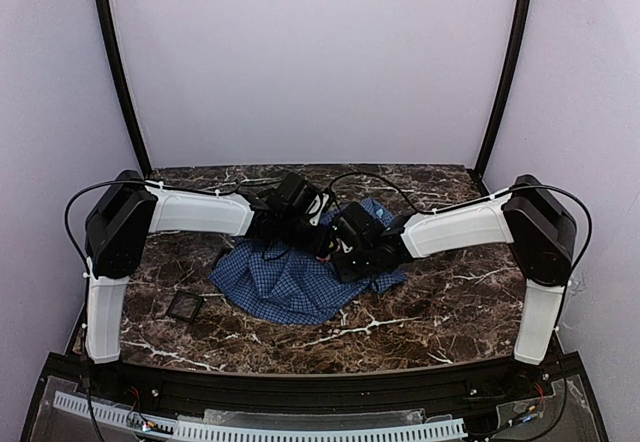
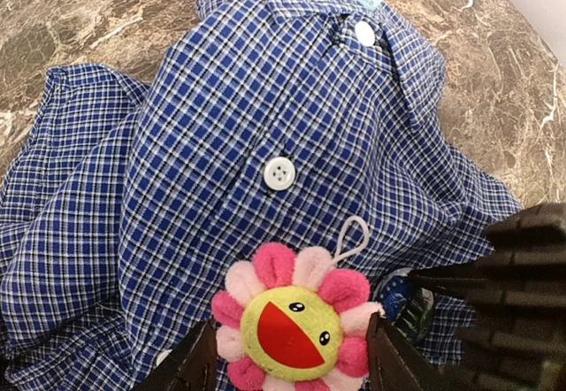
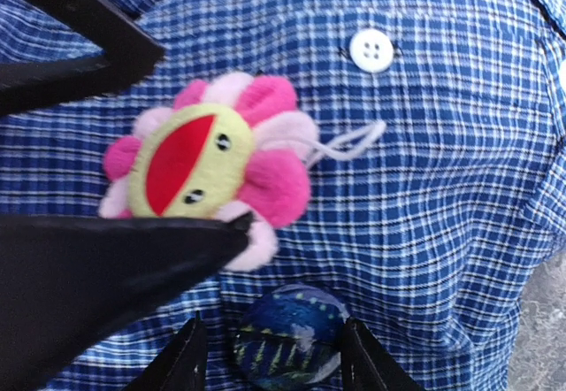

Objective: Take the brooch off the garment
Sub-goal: Pick up the brooch from the crumpled clothing.

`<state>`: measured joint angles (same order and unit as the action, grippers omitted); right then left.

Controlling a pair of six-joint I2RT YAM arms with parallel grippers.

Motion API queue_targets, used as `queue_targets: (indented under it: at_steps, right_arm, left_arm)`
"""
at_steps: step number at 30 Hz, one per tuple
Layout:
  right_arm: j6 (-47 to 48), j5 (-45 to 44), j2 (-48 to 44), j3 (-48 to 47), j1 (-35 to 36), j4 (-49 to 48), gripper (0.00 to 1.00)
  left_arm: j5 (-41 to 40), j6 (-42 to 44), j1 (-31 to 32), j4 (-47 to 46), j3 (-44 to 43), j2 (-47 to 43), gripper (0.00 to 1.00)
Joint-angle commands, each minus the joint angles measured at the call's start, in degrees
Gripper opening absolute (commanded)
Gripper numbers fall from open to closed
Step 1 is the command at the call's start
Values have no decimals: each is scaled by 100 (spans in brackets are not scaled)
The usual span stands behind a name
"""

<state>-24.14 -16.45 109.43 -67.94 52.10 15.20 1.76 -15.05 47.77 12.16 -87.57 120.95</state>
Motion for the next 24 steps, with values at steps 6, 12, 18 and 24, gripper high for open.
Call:
queue_targets:
  at_steps: [6,12,18,24]
  right_arm:
    - [136,-827,427,-278,261,303,43]
    - [-153,-1285,457,-368,265,564,26]
    - [-356,-1382,134,-378,258,666,3]
    - [-534,-1067,-329,-304,99,593,0]
  left_arm:
    - [81,-61,-34,-96,74,-381,59]
    - [-12,-81,-32,-83,115,-497,60]
    - [-87,-103,-31,-51,146,-679,65]
    - [-105,-110,-39,36,162,-1113,82]
